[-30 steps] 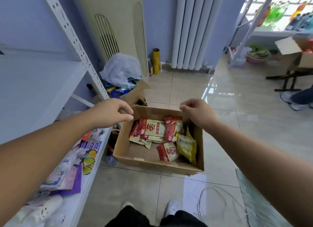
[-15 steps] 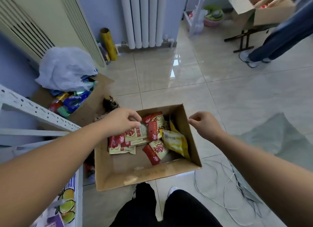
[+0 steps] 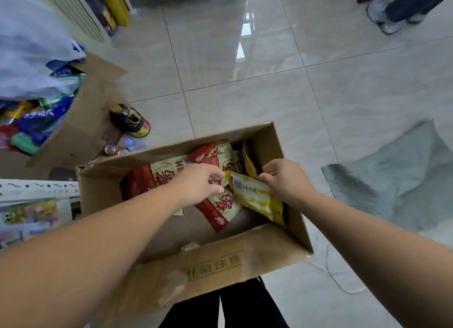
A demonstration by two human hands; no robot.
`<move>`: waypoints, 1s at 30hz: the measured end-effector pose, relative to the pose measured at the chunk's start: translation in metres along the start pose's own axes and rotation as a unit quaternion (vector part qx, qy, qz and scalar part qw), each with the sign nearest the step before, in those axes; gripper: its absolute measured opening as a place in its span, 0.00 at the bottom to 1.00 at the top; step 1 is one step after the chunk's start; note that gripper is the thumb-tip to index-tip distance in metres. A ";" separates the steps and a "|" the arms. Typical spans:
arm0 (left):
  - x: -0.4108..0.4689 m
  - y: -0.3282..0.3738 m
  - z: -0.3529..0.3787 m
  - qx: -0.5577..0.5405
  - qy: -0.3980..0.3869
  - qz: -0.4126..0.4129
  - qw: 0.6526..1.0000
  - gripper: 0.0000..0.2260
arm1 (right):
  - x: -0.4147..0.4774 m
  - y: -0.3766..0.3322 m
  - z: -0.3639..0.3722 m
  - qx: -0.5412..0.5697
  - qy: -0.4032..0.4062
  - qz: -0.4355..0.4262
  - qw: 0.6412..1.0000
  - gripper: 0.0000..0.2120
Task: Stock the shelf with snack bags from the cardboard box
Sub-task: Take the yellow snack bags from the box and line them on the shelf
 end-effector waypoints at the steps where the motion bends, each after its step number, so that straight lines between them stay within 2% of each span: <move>1: 0.014 -0.001 0.008 0.005 0.000 0.004 1.000 0.22 | 0.010 0.005 0.007 -0.008 -0.004 0.005 1.000 0.14; 7: 0.090 -0.001 0.057 0.055 0.000 0.035 0.998 0.25 | 0.064 0.021 0.044 -0.082 -0.019 -0.008 0.996 0.17; 10: 0.120 -0.003 0.077 0.070 0.001 0.054 0.996 0.26 | 0.084 0.025 0.057 -0.125 -0.045 -0.018 0.991 0.11; 12: 0.134 -0.001 0.088 0.076 0.003 0.070 0.995 0.26 | 0.093 0.032 0.064 -0.140 -0.052 -0.016 0.989 0.15; 16: 0.154 0.001 0.101 0.098 0.010 0.115 0.988 0.24 | 0.100 0.042 0.072 -0.152 -0.055 -0.015 0.987 0.15; 22: 0.157 -0.004 0.109 0.140 0.012 0.153 0.978 0.13 | 0.103 0.040 0.074 -0.144 -0.029 -0.026 0.989 0.13; 25: 0.147 -0.011 0.104 0.113 -0.002 0.136 0.984 0.06 | 0.097 0.035 0.069 -0.146 -0.020 -0.024 0.989 0.12; 30: 0.097 -0.027 0.069 0.055 0.022 0.101 0.993 0.07 | 0.077 0.011 0.036 -0.156 -0.007 -0.058 0.986 0.13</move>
Point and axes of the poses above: each hand's wrist, its own x-axis towards the middle knuckle, its own z-axis out of the palm, y = z × x, the point moved 3 cm from there along x, towards the middle knuckle, and after that the axes turned 11 degrees about -z, right-handed, at the moved point
